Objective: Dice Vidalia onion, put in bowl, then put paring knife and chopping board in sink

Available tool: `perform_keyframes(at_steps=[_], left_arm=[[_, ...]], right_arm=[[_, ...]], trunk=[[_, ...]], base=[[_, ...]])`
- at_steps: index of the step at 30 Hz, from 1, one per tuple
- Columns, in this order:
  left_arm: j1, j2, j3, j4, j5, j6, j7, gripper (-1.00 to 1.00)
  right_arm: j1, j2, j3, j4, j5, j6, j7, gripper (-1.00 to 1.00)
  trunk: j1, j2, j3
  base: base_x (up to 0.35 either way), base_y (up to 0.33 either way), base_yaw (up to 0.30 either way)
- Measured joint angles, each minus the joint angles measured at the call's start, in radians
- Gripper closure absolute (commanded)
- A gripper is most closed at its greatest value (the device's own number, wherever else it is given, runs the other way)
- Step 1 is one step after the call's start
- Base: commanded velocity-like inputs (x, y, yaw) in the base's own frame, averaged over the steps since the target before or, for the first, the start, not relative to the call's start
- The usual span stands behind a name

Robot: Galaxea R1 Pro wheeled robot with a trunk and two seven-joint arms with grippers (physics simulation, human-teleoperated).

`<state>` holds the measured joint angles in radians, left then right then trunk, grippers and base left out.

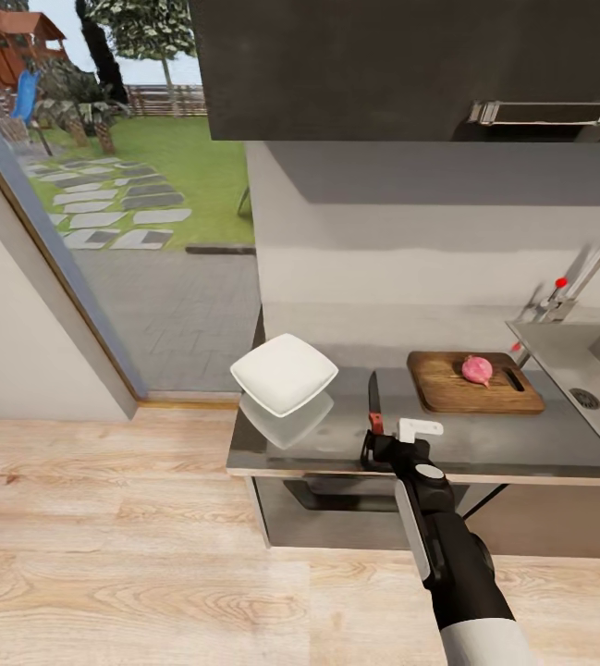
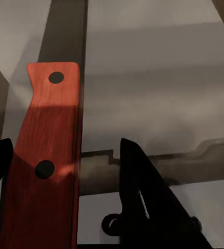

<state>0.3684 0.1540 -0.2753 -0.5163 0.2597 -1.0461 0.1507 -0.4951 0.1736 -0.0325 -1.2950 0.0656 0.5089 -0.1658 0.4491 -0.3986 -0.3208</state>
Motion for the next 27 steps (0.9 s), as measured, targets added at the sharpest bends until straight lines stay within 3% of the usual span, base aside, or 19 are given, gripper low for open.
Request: perform_keyframes(at_steps=[14,27], left_arm=[[0.0,0.001,0.0,0.0,0.0,0.0,0.0,-1.0],[0.0,0.001,0.0,0.0,0.0,0.0,0.0,-1.0]], right_arm=[[0.0,0.0,-0.001,0.0,-0.001,0.001,-0.002,1.0],[0.0,0.0,-0.001,0.017,0.004,0.003,-0.004,1.0]], trunk=[[0.0,0.0,0.0],[0.0,0.0,0.018]], base=[[0.0,0.0,0.0],[0.0,0.0,0.0]])
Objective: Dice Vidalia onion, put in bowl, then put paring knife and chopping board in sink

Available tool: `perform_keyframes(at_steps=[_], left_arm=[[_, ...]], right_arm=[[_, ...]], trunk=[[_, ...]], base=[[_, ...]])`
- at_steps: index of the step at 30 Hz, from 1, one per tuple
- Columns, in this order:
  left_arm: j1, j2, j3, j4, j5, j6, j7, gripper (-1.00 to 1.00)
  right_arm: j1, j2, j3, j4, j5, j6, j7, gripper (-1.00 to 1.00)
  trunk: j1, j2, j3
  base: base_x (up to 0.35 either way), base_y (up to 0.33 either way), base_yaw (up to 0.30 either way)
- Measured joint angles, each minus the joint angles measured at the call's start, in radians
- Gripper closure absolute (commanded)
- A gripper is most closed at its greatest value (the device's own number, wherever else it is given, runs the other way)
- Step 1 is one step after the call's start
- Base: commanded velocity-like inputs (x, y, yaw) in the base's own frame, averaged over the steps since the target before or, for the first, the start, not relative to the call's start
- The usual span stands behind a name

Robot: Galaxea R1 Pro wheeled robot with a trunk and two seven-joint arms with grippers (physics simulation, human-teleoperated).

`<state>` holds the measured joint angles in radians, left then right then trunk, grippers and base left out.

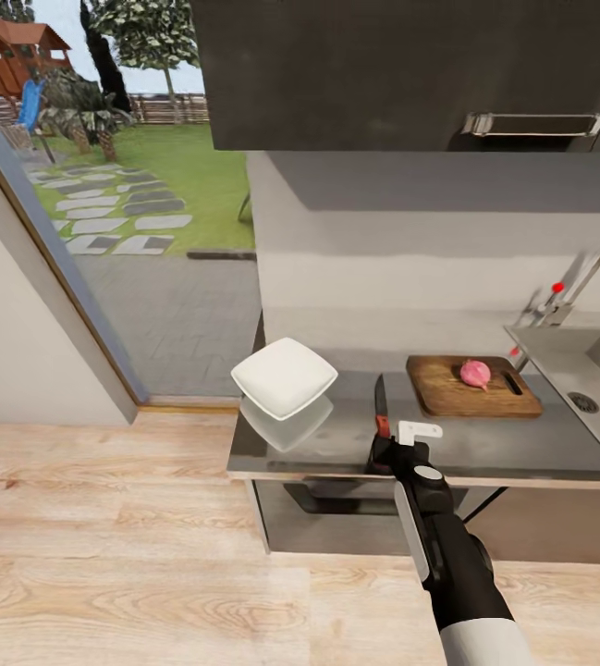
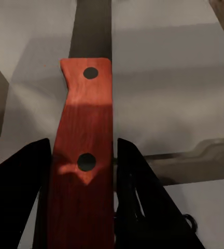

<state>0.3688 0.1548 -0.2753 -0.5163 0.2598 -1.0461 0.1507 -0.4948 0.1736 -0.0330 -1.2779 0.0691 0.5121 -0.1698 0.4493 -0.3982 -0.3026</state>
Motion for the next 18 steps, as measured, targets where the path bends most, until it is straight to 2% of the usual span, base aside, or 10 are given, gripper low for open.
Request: perform_keyframes(at_steps=[18], left_arm=[[0.0,0.0,0.0,0.001,0.0,0.0,0.0,-1.0]], right_arm=[[0.0,0.0,0.002,-0.009,0.0,0.0,-0.001,1.0]], trunk=[[0.0,0.0,0.028]], base=[[0.0,0.0,0.0]])
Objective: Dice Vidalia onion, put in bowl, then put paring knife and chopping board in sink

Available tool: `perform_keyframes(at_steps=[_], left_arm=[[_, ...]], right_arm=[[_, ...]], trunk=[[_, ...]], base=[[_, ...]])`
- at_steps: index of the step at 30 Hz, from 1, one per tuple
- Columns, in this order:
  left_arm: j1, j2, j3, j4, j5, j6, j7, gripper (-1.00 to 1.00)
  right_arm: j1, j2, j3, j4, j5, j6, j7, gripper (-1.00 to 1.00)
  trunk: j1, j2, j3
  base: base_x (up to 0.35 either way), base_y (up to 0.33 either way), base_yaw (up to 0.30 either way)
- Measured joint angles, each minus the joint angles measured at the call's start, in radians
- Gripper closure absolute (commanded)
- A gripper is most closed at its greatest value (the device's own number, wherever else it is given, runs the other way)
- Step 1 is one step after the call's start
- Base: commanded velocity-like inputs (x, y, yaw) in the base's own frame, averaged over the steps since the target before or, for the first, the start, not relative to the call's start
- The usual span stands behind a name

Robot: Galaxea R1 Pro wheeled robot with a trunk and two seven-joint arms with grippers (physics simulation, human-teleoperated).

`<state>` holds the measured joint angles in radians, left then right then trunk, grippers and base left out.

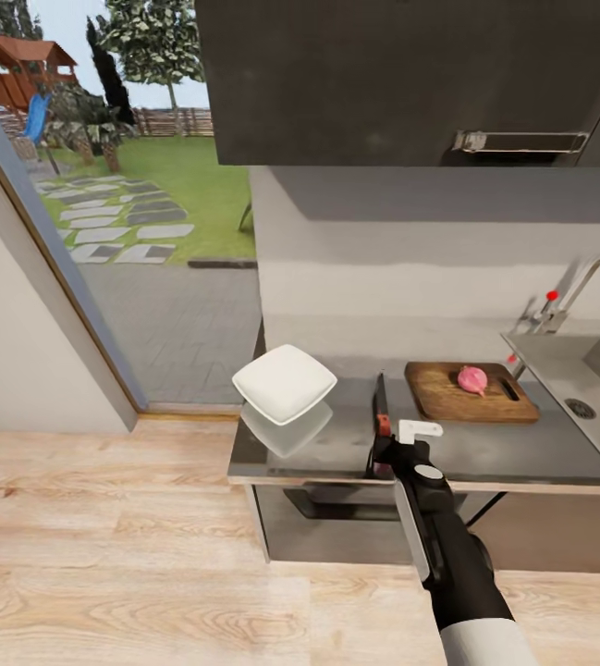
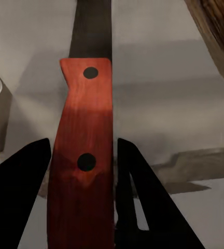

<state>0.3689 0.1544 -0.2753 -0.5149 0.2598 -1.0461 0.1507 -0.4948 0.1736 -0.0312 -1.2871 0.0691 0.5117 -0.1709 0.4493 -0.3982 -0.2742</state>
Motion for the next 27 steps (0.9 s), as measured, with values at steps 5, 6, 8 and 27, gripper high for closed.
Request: perform_keyframes(at_steps=[5,6,8,27], left_arm=[[0.0,0.0,0.0,0.0,0.0,0.0,-0.001,-1.0],[0.001,0.0,0.0,0.0,0.0,0.0,-0.001,-1.0],[0.0,0.0,0.0,0.0,0.0,0.0,-0.001,-1.0],[-0.001,-0.007,0.0,0.02,0.0,0.0,-0.002,-1.0]], right_arm=[[0.0,0.0,0.005,-0.091,0.003,0.024,-0.055,1.0],[0.0,0.0,0.008,-0.109,0.004,0.037,-0.067,1.0],[0.0,0.0,0.016,-0.139,0.003,0.063,-0.085,1.0],[0.0,0.001,0.214,-0.262,0.35,0.218,-0.244,1.0]], trunk=[[0.0,0.0,0.008],[0.0,0.0,0.01],[0.0,0.0,0.013],[0.0,0.0,0.043]], base=[[0.0,0.0,0.0],[0.0,0.0,0.0],[0.0,0.0,0.0],[-0.051,-0.117,0.0]])
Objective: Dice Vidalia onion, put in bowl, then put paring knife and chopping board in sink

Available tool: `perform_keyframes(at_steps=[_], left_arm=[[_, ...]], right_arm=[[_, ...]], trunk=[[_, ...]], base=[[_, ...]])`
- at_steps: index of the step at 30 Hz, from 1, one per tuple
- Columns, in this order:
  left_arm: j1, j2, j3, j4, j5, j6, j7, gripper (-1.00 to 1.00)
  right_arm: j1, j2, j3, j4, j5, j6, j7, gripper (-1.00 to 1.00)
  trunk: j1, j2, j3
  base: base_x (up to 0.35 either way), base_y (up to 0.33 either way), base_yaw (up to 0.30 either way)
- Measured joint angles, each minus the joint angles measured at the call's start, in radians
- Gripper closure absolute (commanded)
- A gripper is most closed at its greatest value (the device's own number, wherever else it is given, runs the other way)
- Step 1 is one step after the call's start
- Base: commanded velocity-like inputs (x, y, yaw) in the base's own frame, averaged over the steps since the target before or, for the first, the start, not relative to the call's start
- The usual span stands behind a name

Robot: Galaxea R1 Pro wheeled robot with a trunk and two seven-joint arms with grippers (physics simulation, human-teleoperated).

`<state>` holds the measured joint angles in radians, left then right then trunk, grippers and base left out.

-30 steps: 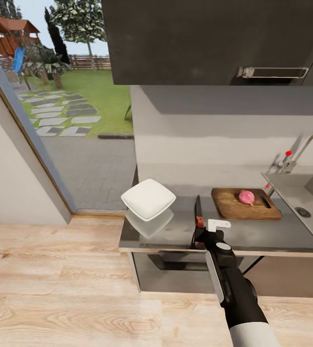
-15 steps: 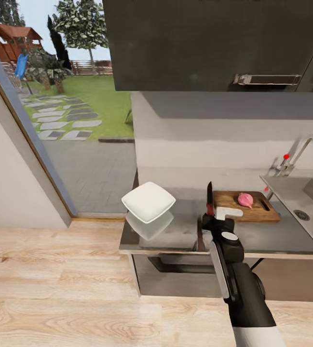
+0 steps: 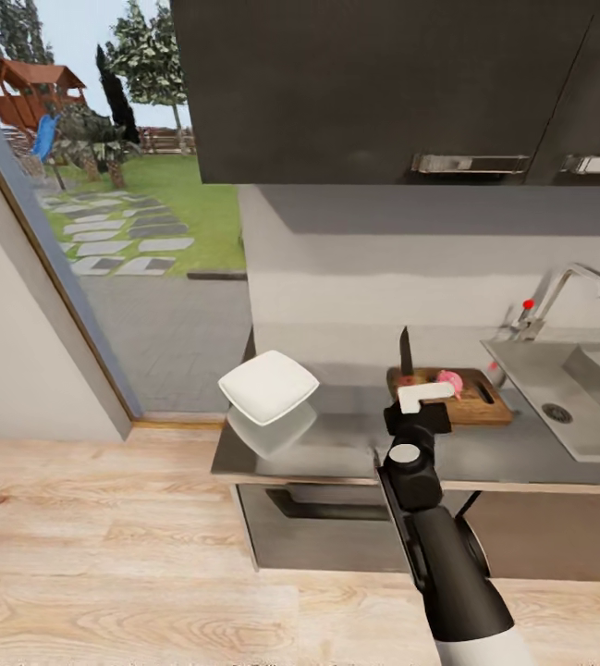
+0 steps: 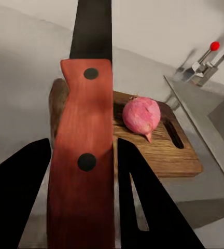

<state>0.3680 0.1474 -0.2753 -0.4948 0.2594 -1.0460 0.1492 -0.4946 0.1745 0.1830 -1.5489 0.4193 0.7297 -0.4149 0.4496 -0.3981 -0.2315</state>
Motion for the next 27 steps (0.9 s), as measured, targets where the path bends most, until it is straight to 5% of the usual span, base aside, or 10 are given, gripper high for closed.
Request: perform_keyframes(at_steps=[2,8,13,19,22,27], left_arm=[[0.0,-0.001,0.0,0.0,-0.001,0.0,0.0,-1.0],[0.0,-0.002,0.0,0.0,-0.001,0.0,0.0,-1.0],[0.0,-0.002,0.0,0.0,-0.002,0.0,0.0,-1.0],[0.0,-0.002,0.0,0.002,-0.001,0.0,0.0,-1.0],[0.0,-0.002,0.0,0.001,-0.001,0.0,0.0,-1.0],[0.0,-0.004,0.0,0.002,-0.001,0.0,0.0,-1.0]], right_arm=[[0.0,0.0,0.02,0.002,0.096,0.006,0.002,1.0],[0.0,0.0,0.129,0.006,0.226,0.044,0.005,1.0],[0.0,0.0,0.147,0.006,0.242,0.073,0.008,1.0],[0.0,-0.007,0.256,0.011,0.258,0.077,0.01,1.0],[0.0,-0.01,0.273,0.015,0.345,0.076,0.06,1.0],[-0.001,-0.001,0.274,0.017,0.764,0.071,0.38,1.0]], trunk=[[0.0,0.0,0.003],[0.0,0.0,0.012],[0.0,0.0,0.016],[0.0,0.0,0.017],[0.0,0.0,0.017],[0.0,0.0,0.017]], base=[[-0.141,-0.287,0.0],[-0.143,-0.288,0.0],[-0.143,-0.288,0.0],[-0.142,-0.29,0.0],[-0.116,-0.293,0.0],[-0.026,-0.253,0.0]])
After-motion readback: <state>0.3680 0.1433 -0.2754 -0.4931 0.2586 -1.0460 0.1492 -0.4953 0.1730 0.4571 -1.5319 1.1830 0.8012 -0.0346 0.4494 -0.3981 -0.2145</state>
